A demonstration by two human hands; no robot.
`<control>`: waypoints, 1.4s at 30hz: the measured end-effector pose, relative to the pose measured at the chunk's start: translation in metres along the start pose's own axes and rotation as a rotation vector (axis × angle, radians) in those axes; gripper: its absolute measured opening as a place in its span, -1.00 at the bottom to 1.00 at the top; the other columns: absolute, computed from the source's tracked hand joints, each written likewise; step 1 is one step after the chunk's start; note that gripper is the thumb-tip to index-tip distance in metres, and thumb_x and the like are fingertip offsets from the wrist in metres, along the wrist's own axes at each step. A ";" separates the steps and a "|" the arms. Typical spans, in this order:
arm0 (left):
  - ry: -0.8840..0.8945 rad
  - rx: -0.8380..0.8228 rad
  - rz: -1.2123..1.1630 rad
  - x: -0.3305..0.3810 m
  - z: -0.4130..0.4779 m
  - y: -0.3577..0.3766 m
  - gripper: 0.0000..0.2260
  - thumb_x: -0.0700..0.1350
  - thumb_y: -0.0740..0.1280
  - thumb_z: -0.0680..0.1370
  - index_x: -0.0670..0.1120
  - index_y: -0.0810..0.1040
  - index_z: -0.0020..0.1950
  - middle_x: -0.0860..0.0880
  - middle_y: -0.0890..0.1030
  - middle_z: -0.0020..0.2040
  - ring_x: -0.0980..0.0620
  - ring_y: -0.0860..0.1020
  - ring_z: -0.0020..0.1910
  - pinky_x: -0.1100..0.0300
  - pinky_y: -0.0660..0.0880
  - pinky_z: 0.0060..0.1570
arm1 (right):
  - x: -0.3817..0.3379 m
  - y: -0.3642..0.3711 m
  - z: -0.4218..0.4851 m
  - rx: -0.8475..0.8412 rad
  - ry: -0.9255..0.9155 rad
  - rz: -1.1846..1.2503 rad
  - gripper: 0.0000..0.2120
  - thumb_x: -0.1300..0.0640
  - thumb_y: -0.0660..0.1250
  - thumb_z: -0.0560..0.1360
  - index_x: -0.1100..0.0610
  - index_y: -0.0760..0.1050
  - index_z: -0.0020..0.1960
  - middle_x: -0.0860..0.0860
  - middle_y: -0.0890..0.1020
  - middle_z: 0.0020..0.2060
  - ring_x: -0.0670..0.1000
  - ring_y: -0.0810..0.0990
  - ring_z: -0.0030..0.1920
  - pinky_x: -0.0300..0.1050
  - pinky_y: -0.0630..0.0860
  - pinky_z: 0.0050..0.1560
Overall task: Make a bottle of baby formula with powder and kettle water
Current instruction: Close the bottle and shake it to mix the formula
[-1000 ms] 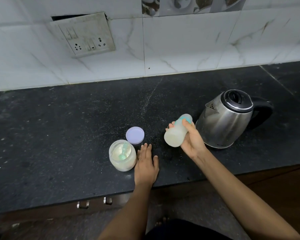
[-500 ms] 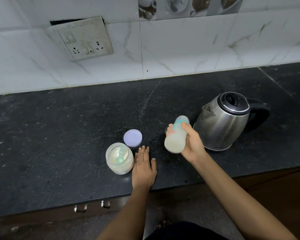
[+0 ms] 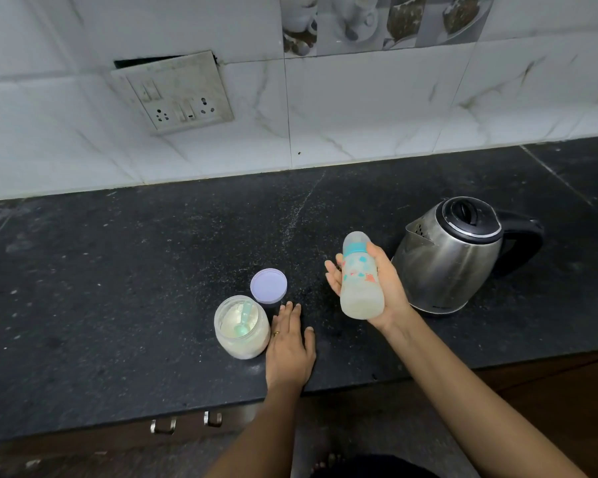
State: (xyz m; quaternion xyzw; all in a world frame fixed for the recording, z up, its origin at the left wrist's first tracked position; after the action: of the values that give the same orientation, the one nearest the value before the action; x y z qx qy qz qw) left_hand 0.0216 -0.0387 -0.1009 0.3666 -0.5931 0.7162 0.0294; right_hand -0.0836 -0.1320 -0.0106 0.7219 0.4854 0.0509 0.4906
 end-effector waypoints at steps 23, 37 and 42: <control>-0.036 -0.023 -0.011 -0.001 0.000 0.000 -0.49 0.06 0.04 0.55 -0.04 0.26 0.49 -0.01 0.23 0.52 -0.04 0.16 0.51 0.22 -0.04 0.41 | 0.011 0.013 0.012 -0.282 0.152 0.072 -0.47 0.08 0.53 0.27 0.28 0.55 0.17 0.15 0.57 -0.03 0.06 0.61 -0.24 -0.10 0.62 -0.23; -0.025 -0.026 -0.011 -0.002 0.000 0.002 -0.46 0.10 -0.02 0.55 -0.05 0.25 0.50 -0.02 0.22 0.53 -0.04 0.15 0.51 0.23 -0.05 0.41 | 0.009 0.015 0.004 -0.434 0.070 -0.216 -0.31 0.07 0.40 0.37 0.06 0.28 0.46 0.17 0.56 -0.04 0.09 0.55 -0.24 -0.05 0.56 -0.21; -0.025 -0.027 -0.007 -0.001 0.000 0.002 -0.46 0.11 -0.03 0.55 -0.04 0.25 0.49 -0.01 0.23 0.52 -0.04 0.15 0.51 0.22 -0.04 0.41 | 0.019 -0.006 0.016 -0.317 0.173 0.047 -0.20 0.09 0.65 0.13 0.26 0.44 0.28 0.12 0.55 -0.05 0.04 0.60 -0.26 -0.07 0.61 -0.24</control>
State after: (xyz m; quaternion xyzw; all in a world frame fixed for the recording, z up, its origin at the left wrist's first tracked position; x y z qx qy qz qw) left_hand 0.0218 -0.0386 -0.1029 0.3770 -0.6019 0.7034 0.0296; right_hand -0.0686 -0.1277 -0.0313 0.6396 0.4947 0.1999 0.5534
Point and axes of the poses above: each hand's wrist, its own z-axis towards the middle knuckle, its own y-axis out of the palm, x = y × z, the point moved 10 cm from there along z, towards the middle knuckle
